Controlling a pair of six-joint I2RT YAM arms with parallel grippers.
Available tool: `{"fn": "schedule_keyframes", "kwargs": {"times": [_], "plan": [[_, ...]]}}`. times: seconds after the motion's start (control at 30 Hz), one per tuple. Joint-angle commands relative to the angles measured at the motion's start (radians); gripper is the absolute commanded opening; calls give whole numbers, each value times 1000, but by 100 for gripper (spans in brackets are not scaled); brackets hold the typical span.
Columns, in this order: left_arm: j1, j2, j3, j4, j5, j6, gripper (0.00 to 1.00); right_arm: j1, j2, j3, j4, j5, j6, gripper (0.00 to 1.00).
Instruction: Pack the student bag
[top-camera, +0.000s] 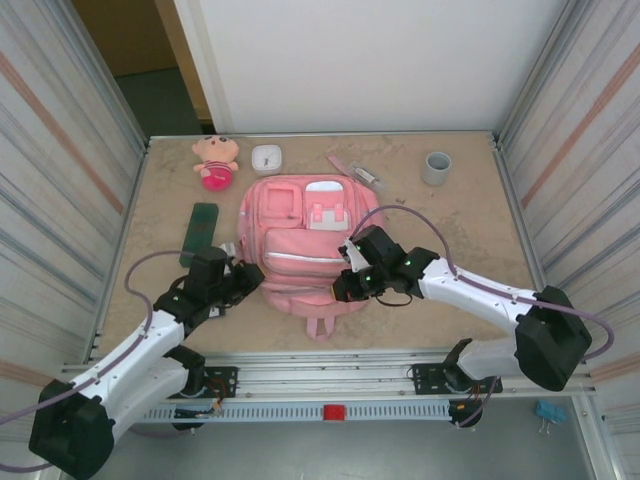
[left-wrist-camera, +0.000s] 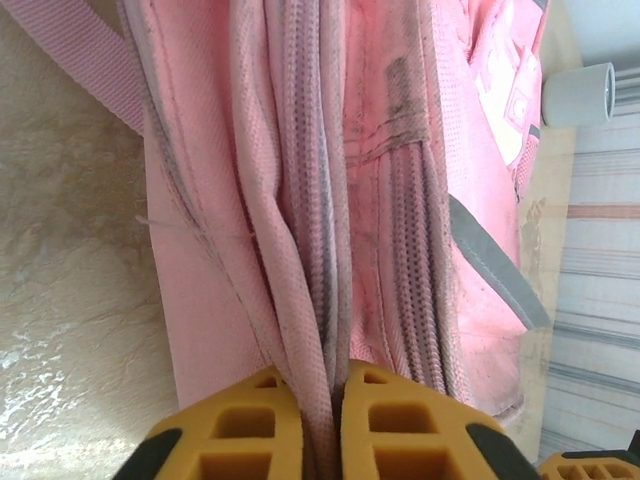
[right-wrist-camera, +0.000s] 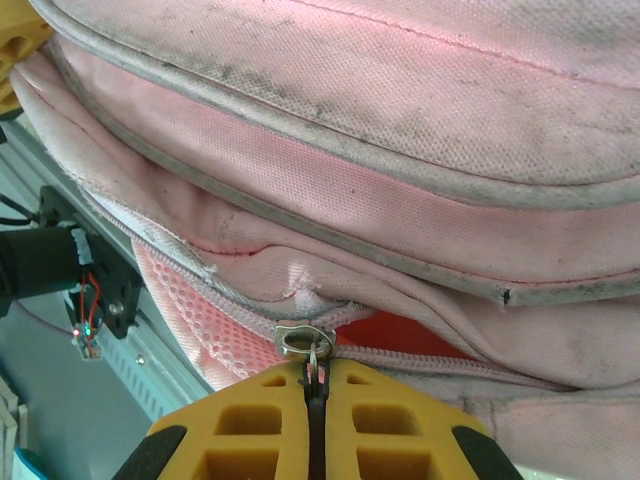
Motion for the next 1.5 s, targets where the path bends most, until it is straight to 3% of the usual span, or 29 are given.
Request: {"fn": "schedule_keyframes", "kwargs": {"times": [0.0,0.13,0.23,0.4,0.6,0.9,1.0,1.17,1.27,1.37,1.47], "plan": [[29,-4,44,-35,-98,103,42,-5,-30,-13,-54,36,-8,0],[26,-8,77,-20,-95,221,65,10,-22,1,-43,34,-8,0],[-1,-6,119,-29,-103,377,71,13,-21,9,-34,22,-7,0],[-127,14,158,23,-85,701,71,14,-33,14,-10,1,0,0],[-311,61,141,109,66,1195,69,14,-37,14,13,-20,8,0],[-351,255,196,124,132,1407,66,14,-38,12,38,-51,15,0],[-367,324,211,143,126,1439,63,12,-42,10,39,-53,15,0],[-377,372,206,201,131,1472,49,3,-64,0,51,-77,20,0],[-378,368,197,205,147,1496,37,-26,-95,-24,59,-92,28,0],[-376,354,192,178,140,1523,14,-74,-131,-54,47,-105,25,0],[-376,321,187,145,128,1546,7,-134,-171,-85,8,-113,1,0]]}}
